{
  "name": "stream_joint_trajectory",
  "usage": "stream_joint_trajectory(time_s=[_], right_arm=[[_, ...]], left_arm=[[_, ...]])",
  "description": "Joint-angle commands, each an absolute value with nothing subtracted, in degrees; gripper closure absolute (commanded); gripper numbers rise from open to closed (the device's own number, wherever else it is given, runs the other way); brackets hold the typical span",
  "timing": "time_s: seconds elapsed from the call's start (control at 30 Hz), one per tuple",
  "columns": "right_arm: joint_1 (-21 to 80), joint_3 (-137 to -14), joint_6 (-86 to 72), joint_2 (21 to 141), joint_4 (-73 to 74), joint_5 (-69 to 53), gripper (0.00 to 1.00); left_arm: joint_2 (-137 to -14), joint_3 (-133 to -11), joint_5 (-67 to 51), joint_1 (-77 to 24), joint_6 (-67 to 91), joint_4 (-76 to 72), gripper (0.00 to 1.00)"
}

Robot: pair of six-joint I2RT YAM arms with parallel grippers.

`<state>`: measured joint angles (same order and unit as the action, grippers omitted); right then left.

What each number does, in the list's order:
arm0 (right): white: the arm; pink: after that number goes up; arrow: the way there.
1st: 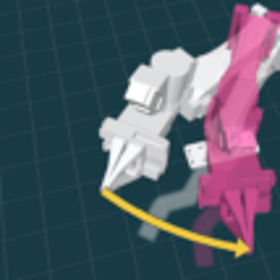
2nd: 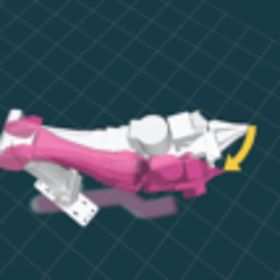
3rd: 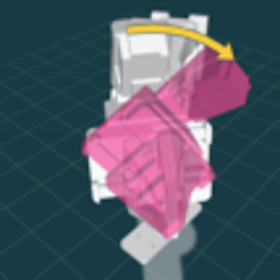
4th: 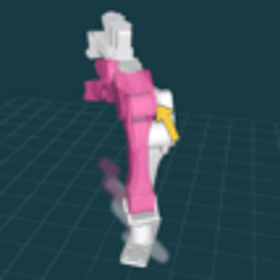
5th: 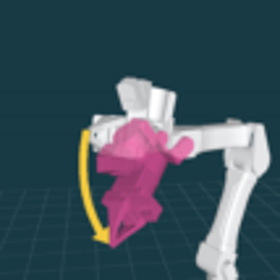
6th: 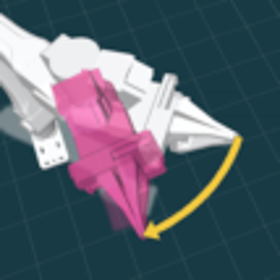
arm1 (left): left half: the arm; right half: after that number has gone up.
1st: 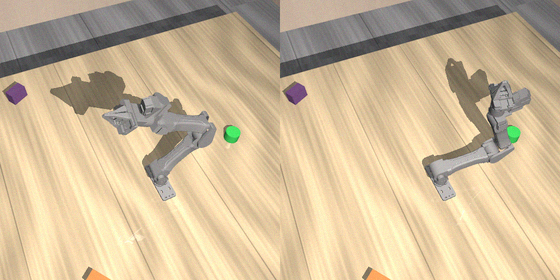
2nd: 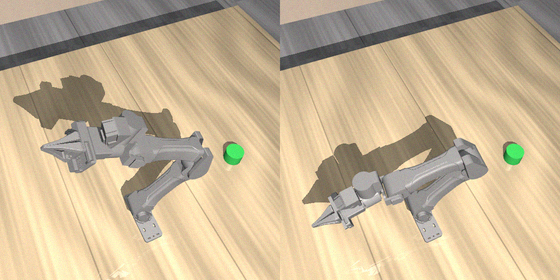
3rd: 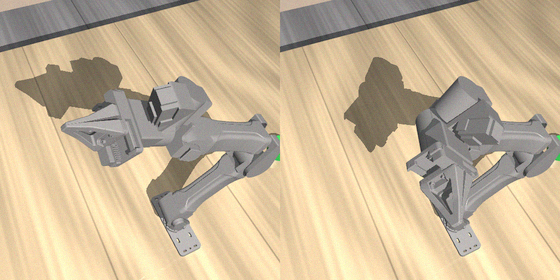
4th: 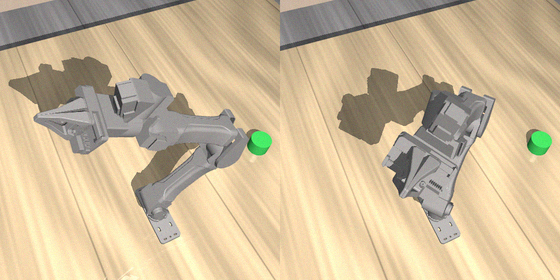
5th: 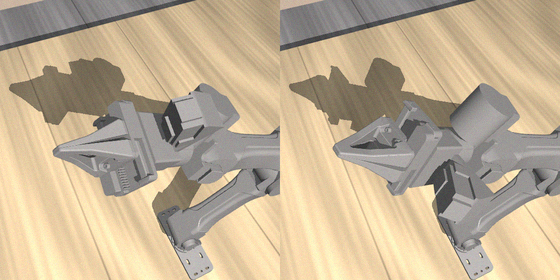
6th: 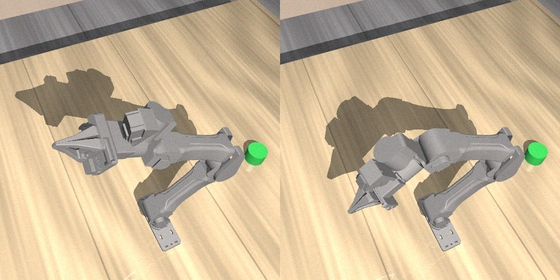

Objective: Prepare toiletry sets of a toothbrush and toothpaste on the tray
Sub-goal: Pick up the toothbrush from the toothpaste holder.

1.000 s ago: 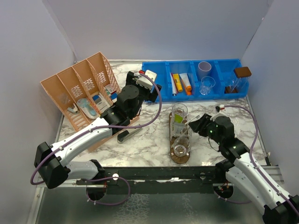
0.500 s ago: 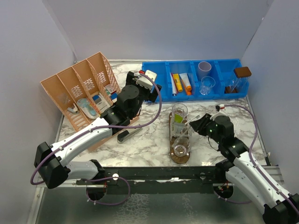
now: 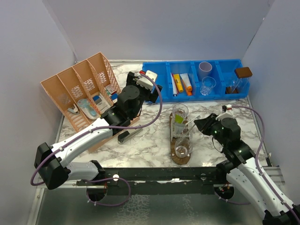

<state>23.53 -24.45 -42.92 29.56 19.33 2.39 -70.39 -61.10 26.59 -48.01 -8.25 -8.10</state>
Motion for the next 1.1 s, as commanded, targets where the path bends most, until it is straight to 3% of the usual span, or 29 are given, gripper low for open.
stream_joint_trajectory(time_s=[0.0,0.27,1.07], right_arm=[[23.47,-25.91,-40.99,28.19,16.94,3.73,0.85],[23.47,-26.77,-36.55,25.40,15.31,5.73,0.86],[23.47,-11.55,-30.58,20.67,-9.94,0.47,0.86]], left_arm=[[-69.43,-62.26,26.24,-47.94,-7.50,-8.47,0.08],[-69.35,-62.33,26.34,-48.01,-7.51,-8.51,0.08],[-69.52,-62.39,25.99,-47.96,-7.24,-8.47,0.08]])
